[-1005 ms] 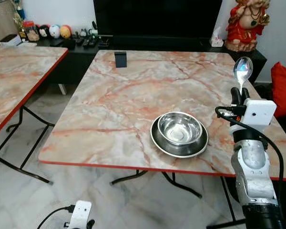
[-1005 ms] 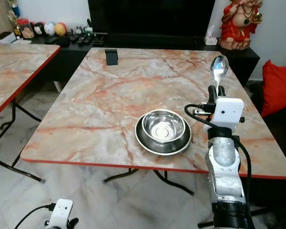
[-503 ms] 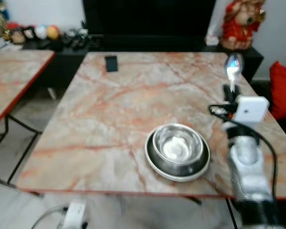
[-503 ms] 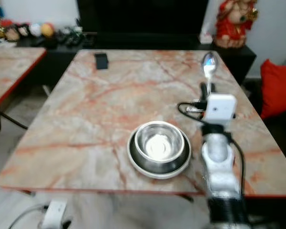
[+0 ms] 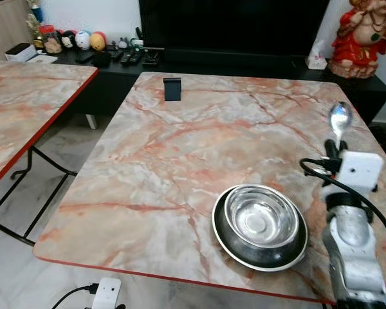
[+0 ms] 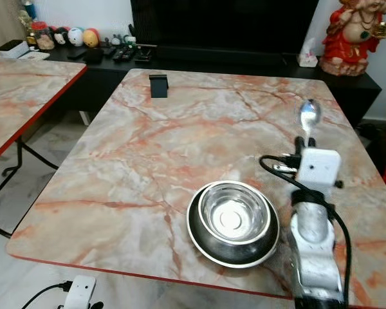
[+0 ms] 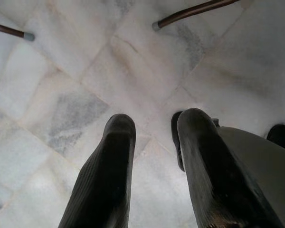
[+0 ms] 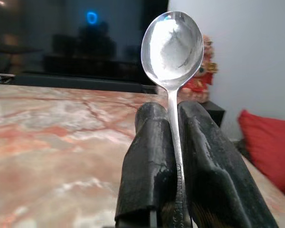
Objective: Setting the table
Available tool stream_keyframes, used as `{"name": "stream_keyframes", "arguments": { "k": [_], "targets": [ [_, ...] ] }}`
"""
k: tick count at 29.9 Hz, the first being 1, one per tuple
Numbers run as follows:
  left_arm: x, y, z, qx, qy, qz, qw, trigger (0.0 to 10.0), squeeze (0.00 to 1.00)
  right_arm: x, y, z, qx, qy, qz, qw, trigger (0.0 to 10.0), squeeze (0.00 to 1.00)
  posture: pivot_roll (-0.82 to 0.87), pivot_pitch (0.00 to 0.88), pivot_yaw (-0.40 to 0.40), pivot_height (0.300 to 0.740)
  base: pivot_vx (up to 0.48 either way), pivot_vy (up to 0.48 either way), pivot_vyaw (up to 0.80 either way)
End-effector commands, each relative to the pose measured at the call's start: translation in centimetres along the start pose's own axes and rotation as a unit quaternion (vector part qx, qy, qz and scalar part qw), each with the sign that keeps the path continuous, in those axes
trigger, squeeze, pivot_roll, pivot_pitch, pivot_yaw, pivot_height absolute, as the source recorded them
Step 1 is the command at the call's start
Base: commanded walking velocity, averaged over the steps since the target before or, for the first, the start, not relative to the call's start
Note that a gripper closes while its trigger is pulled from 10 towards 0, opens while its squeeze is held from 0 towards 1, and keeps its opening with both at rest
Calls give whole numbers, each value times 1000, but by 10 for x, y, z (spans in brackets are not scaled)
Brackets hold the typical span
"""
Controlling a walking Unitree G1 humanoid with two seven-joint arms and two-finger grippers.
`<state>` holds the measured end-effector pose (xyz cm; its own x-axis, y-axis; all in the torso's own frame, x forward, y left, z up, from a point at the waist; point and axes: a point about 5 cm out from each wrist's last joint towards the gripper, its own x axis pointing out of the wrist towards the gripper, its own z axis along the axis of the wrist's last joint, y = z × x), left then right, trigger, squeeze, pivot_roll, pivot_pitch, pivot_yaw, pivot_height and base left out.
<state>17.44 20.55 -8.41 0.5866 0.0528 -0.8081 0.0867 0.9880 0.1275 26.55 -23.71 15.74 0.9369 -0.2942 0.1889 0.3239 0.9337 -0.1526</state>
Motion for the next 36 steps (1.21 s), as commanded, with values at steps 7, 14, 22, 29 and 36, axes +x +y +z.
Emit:
{"name": "stream_keyframes", "arguments": {
  "k": [7,14,22,29,36],
  "targets": [
    [-3,8,-12,14,29,7,999,10000,0,-19,-23,-1,-12,49,-19,999,10000,0,-71,0,24,731,0,0,0],
    [-15,25,-47,-45,73,45,995,10000,0,-19,-31,-4,-12,70,-28,997,10000,0,-47,0,13,731,0,0,0],
    [-26,31,-75,-56,106,56,991,10000,0,-11,-24,-11,9,134,-1,991,10000,0,-32,0,-1,731,0,0,0],
    [-25,31,-72,-53,102,50,992,10000,0,-18,-23,-20,47,204,27,977,10000,0,-46,0,0,731,0,0,0],
    [-25,29,-72,-49,96,45,993,10000,0,-26,-38,-35,-1,280,105,954,10000,0,-62,0,8,731,0,0,0]
  ]
}}
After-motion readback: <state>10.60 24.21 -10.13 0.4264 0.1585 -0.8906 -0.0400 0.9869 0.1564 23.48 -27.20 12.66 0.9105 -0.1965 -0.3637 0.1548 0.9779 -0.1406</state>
